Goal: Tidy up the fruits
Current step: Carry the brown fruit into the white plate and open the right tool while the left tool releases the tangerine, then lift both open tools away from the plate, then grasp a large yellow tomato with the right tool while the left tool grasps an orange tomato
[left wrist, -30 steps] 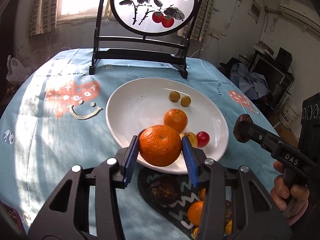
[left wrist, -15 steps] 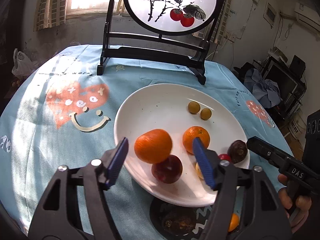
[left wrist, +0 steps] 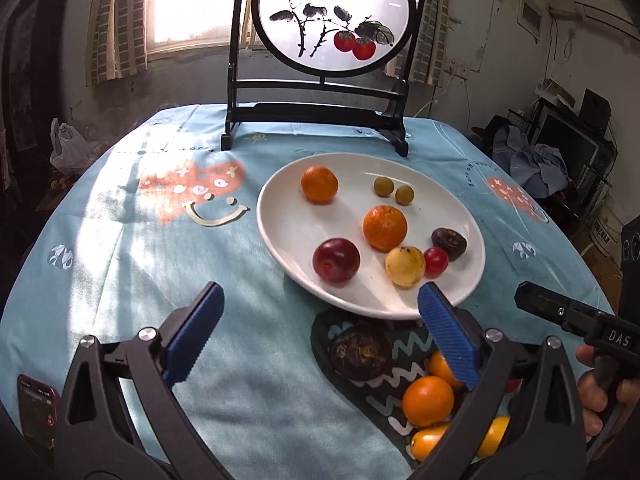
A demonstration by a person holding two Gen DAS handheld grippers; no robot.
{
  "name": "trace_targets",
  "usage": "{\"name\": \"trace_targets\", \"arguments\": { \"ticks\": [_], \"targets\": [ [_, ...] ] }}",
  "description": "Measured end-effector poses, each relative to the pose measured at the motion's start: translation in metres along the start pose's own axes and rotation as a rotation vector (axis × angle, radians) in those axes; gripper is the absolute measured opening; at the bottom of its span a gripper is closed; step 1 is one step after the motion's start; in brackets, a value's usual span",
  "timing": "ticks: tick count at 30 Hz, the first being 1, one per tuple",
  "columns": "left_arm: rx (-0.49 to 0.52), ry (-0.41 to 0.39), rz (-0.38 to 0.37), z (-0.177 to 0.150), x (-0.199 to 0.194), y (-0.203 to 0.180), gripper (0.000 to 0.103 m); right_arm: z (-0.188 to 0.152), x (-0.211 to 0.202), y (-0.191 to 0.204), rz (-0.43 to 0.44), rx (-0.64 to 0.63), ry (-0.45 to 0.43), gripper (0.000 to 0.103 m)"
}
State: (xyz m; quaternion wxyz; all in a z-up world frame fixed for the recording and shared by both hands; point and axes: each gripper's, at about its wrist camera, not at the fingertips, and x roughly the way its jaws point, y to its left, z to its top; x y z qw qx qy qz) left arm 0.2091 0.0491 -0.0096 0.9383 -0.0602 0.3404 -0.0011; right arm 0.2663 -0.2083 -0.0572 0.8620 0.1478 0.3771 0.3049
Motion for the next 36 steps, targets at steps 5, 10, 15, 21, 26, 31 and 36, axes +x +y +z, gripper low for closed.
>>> {"name": "trace_targets", "arguments": {
  "ticks": [5,10,15,21,26,31,36],
  "targets": [
    [0.037,0.004,0.011,-0.018,-0.01,-0.008,0.099,-0.038,-0.029,0.022,0.031,-0.105,-0.022,0.056],
    [0.069,0.001,0.038,-0.03,-0.016,-0.009,0.099,-0.071,-0.038,0.05,0.079,-0.21,0.069,0.056],
    [0.047,0.013,0.039,-0.041,-0.02,0.001,0.099,-0.088,-0.034,0.076,-0.076,-0.375,0.111,0.056],
    [-0.001,0.026,0.021,-0.048,-0.025,0.013,0.099,-0.092,-0.012,0.076,-0.161,-0.375,0.191,0.056],
    [-0.012,0.023,0.011,-0.048,-0.028,0.016,0.099,-0.096,-0.005,0.076,-0.235,-0.392,0.218,0.04],
    [0.003,0.055,-0.033,-0.053,-0.028,0.011,0.099,-0.095,-0.015,0.067,-0.199,-0.32,0.187,0.039],
    [0.073,0.111,-0.231,-0.064,-0.032,-0.007,0.098,-0.09,-0.041,0.048,-0.079,-0.172,0.071,0.039]
  ]
}}
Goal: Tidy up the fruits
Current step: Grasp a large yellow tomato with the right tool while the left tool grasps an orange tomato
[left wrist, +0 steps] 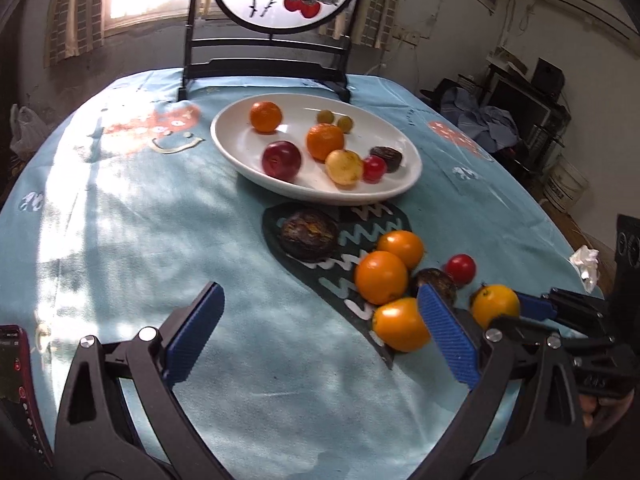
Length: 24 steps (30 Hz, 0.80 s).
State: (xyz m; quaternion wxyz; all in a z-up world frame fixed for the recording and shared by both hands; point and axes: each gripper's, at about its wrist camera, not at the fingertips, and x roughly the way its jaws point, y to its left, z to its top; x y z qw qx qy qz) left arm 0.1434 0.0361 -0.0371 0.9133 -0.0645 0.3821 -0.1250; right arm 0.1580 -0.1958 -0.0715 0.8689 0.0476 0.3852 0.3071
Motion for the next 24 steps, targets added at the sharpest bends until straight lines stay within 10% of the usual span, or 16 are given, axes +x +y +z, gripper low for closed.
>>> {"name": "trace_targets", "arguments": {
  "ticks": [8,24],
  "targets": [
    [0.139,0.085,-0.097,-0.011,0.017,-0.034,0.067,0.001,-0.009,-0.019,0.07,0.108,-0.038,0.039],
    [0.143,0.175,-0.119,-0.014,0.043,-0.041,0.053,-0.001,-0.008,-0.027,0.127,0.151,-0.032,0.039]
  ]
}}
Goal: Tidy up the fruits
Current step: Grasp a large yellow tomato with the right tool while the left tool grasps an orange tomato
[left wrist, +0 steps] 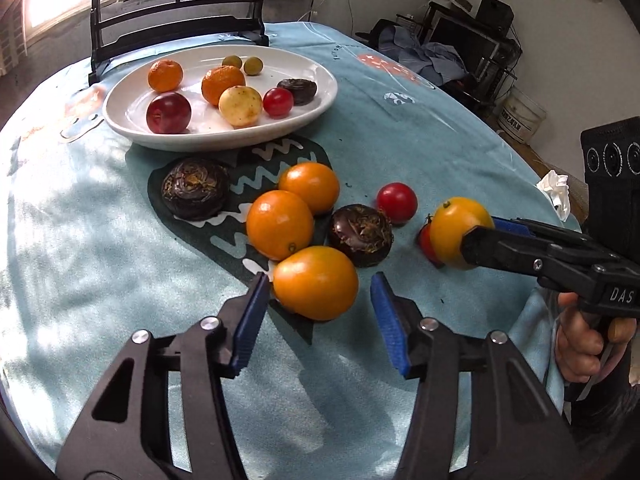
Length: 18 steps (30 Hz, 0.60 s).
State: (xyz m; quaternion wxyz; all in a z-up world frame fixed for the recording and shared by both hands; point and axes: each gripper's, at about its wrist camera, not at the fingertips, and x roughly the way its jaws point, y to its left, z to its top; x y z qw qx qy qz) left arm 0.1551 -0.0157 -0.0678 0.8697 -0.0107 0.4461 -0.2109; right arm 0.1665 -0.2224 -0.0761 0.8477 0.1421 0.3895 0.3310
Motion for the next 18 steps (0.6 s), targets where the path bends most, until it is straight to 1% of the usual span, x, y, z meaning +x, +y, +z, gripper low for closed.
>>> {"name": "trace_targets", "arguments": {
  "ticks": [5,9,14,18],
  "targets": [
    [0.003,0.012,-0.001,0.0016,0.0038,-0.0012,0.052,0.0004,0.0013,-0.0017,0.012,0.008,0.007,0.039],
    [-0.027,0.015,-0.006,0.002,0.0043,0.0048,0.044,0.0006,0.0011,-0.0038,0.015,0.019,0.006,0.039],
    [-0.033,0.012,-0.01,0.0024,0.0044,0.0058,0.043,0.0005,0.001,-0.0046,0.016,0.021,0.005,0.039],
    [-0.042,-0.006,-0.007,-0.0008,-0.0023,0.007,0.043,0.0002,0.0007,-0.0046,0.017,0.022,0.002,0.039]
  ]
}}
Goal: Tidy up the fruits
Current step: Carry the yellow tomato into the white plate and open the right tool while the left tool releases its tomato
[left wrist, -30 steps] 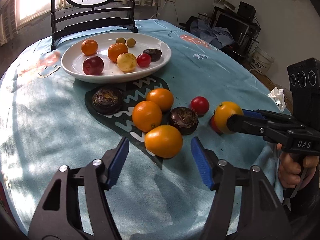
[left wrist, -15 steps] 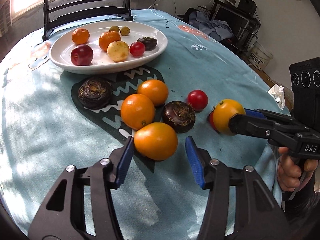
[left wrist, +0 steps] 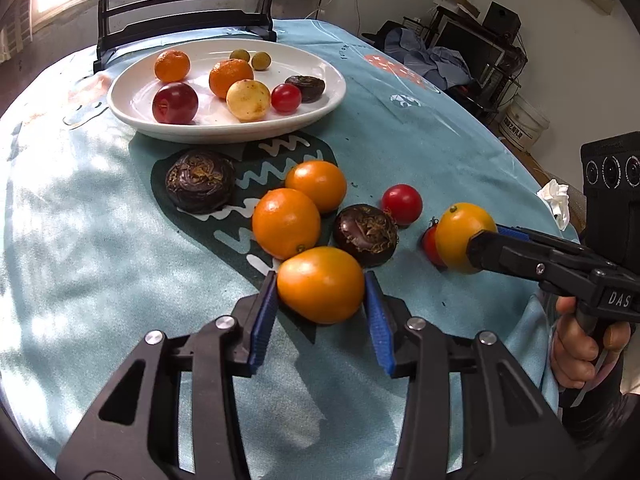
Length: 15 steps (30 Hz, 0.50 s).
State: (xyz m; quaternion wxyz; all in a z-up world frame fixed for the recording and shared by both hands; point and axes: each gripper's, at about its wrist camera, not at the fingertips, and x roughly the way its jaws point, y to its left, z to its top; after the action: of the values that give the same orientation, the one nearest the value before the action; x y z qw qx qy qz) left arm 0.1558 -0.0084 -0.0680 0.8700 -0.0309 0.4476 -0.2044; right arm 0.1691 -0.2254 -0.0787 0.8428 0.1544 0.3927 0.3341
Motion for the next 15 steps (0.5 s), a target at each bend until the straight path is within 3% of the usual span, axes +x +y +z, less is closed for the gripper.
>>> {"name": "trace_targets", "arguments": {
  "ticks": [8,11,15],
  "targets": [
    [-0.029,-0.084,-0.044,-0.004,-0.031,0.006,0.043,0.001,-0.001,0.007,0.041,-0.04,-0.007,0.039],
    [-0.054,-0.144,-0.042,0.014,-0.042,0.012,0.043,0.013,-0.001,0.017,0.037,-0.078,-0.028,0.039],
    [-0.149,-0.234,-0.006,0.06,-0.044,0.03,0.043,0.055,0.008,0.02,0.011,-0.079,-0.081,0.039]
  ]
}}
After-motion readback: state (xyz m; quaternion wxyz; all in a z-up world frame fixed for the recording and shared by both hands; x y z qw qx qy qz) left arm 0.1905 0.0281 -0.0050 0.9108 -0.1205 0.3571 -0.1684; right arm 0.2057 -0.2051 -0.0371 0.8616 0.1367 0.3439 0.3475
